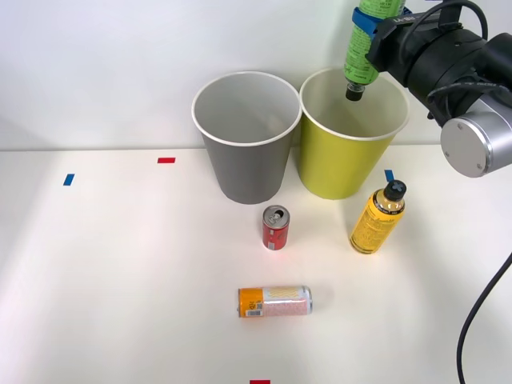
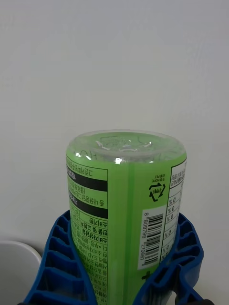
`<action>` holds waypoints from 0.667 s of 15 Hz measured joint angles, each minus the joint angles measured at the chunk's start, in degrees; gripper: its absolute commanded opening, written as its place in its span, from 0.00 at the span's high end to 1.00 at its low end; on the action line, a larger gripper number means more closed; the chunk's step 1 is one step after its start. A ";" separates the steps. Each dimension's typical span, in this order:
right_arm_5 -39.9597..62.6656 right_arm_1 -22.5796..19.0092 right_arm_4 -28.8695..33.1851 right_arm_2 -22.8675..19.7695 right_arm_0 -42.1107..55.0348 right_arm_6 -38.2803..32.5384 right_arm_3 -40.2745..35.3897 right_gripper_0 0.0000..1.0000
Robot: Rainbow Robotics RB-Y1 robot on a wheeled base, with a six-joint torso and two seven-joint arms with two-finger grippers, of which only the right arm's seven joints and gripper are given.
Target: Put cans in the gray bin, plastic bottles in the light green bin
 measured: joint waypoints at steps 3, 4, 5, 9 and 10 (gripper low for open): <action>0.00 0.38 2.45 1.02 -0.72 -0.25 1.40 0.81; 0.00 0.41 3.28 1.23 -0.79 -0.41 1.55 0.33; 0.00 0.41 3.69 1.39 -0.82 -0.58 1.60 0.04; 0.00 0.42 4.31 2.19 -0.77 -1.08 1.62 0.00; 0.00 0.42 4.68 2.38 -0.74 -1.16 1.62 0.00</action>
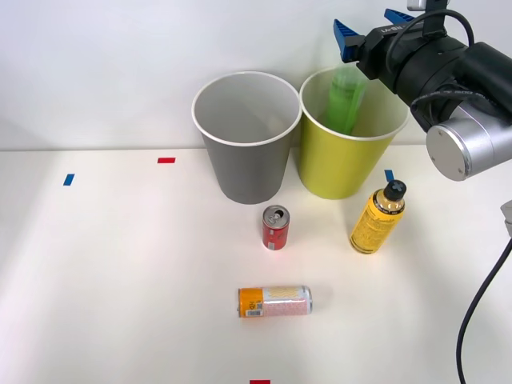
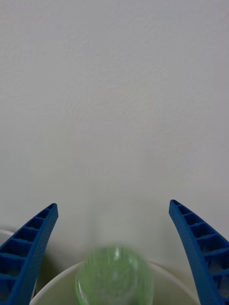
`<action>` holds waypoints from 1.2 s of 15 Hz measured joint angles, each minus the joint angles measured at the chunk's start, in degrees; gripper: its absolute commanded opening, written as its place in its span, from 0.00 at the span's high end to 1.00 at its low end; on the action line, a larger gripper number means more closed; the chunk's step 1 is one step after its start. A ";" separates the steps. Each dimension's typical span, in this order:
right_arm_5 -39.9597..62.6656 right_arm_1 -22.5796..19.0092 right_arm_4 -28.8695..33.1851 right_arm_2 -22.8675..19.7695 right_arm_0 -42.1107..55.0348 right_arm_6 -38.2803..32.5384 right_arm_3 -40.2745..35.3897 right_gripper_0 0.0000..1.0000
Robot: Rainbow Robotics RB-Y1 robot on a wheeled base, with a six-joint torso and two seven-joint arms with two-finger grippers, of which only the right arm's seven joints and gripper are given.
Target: Put cans in the gray bin, plastic bottles in the light green bin
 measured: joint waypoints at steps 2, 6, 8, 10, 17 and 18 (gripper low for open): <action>0.00 0.00 0.23 0.28 0.10 -0.07 0.00 0.00; -2.34 -1.27 0.25 0.60 3.18 1.19 -1.54 0.00; -3.35 -2.86 -0.29 0.38 6.96 1.42 -6.28 0.00; -3.63 -4.29 -3.16 -0.91 12.12 1.29 -13.49 0.00; -4.46 -6.54 -5.05 -9.69 37.86 0.73 -35.06 0.00; -5.72 -6.72 -4.74 -10.79 41.81 0.59 -36.49 0.00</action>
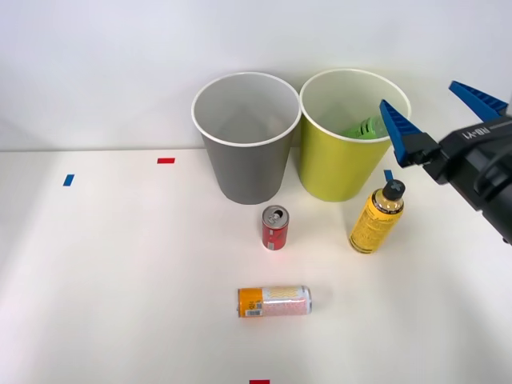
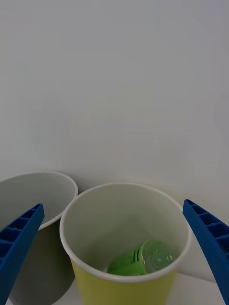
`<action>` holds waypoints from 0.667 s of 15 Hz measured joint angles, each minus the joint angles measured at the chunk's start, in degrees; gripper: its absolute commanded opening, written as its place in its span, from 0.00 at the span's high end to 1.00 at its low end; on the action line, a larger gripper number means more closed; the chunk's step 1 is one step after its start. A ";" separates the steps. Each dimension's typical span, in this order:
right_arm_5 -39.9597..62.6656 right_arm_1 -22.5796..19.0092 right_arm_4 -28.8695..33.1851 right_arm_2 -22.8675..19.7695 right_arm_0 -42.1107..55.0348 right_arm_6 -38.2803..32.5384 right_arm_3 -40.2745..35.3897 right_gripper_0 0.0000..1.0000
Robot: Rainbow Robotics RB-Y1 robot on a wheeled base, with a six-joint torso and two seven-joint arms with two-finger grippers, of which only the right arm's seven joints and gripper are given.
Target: Put cans in the gray bin, plastic bottles in the light green bin
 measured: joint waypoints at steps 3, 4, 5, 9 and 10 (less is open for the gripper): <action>-8.80 -0.03 1.79 -1.44 11.78 -0.78 -1.14 0.00; -10.78 0.31 2.22 -1.56 15.21 -1.08 -1.22 0.00; -12.64 0.88 2.47 -1.64 18.21 -1.37 -1.28 0.00; -16.72 4.72 2.56 0.47 27.16 -1.72 -1.24 0.00; -16.84 6.26 2.68 1.94 28.22 -1.48 -0.77 0.00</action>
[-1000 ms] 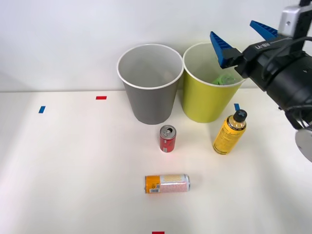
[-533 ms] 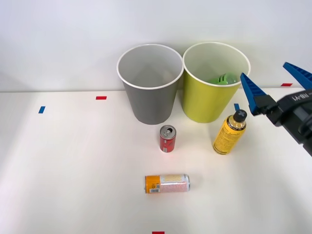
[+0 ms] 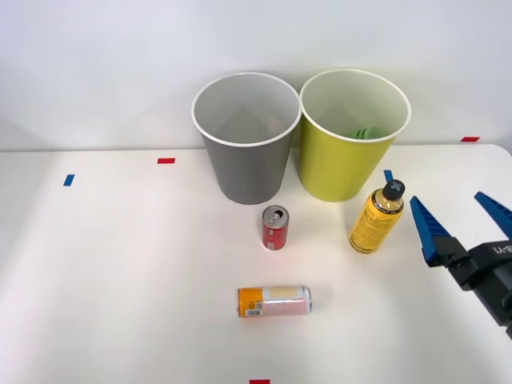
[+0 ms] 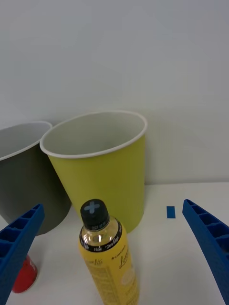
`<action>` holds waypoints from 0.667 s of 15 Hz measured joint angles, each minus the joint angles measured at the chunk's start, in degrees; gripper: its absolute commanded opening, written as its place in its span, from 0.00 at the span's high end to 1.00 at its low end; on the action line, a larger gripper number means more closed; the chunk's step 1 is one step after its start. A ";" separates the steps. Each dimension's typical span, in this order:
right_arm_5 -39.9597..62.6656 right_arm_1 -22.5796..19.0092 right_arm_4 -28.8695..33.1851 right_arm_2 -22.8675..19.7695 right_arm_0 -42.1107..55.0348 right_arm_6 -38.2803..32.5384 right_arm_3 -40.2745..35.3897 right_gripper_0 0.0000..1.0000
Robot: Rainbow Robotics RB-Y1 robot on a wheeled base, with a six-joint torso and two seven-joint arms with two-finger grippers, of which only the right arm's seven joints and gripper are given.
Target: Put cans in the gray bin, plastic bottles in the light green bin
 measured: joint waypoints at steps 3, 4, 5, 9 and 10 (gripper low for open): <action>-2.97 5.53 1.19 4.19 2.76 1.13 4.53 0.00; -4.45 6.79 1.58 5.17 3.69 1.63 6.31 0.00; -5.40 7.86 2.01 5.82 4.52 2.13 7.67 0.00; -6.07 11.52 3.81 6.79 6.42 4.34 10.97 0.00; -6.16 12.32 4.59 6.88 6.42 4.73 12.15 0.00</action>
